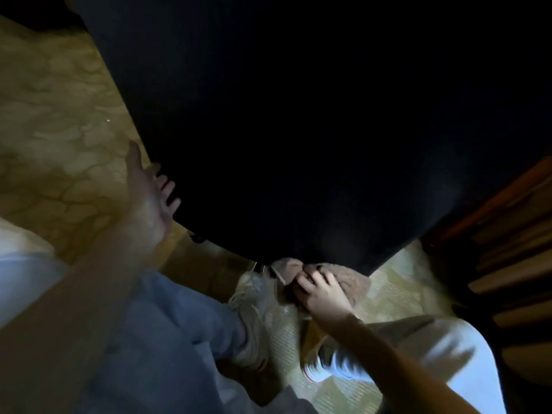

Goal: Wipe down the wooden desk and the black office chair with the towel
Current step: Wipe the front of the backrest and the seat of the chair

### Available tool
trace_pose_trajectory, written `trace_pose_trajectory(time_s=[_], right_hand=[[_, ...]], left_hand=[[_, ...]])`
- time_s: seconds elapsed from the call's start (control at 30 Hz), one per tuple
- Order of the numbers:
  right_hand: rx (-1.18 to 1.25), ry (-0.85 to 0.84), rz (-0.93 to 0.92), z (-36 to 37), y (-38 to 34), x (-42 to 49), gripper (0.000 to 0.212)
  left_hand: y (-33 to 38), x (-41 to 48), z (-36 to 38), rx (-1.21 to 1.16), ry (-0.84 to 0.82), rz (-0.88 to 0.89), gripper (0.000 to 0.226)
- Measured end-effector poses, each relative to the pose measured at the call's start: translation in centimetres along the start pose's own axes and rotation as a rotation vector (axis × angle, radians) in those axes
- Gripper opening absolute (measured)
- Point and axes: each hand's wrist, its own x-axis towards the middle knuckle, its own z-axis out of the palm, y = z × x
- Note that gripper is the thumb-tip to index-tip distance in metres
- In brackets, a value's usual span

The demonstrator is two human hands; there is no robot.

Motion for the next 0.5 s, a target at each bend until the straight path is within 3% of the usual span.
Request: trace_pose_trajectory(time_s=[0.1,0.13,0.23,0.3,0.5], right_hand=[[0.130,0.070,-0.137,-0.4,0.0,-0.6,0.039],[0.110,0.167,-0.216,-0.5,0.9,-0.6,0.034],[0.191,0.245,-0.106,-2.8,3.0,-2.7,0.031],[0.291,0.466,0.045,-5.1,4.3,-4.2,0.039],[0.130,1.040,0.413,-12.7,13.2,-8.6,0.040]], left_hand=[[-0.7,0.1,-0.4,0.046,-0.007,0.004,0.070],[-0.8,-0.2,-0.3,0.041,0.013,0.005,0.068],[-1.0,0.3,-0.8,0.022,0.031,0.020,0.064],[-1.1,0.6,-1.2,0.006,0.035,0.023,0.062],[-2.0,0.8,-0.1,-0.077,0.094,0.076,0.056]])
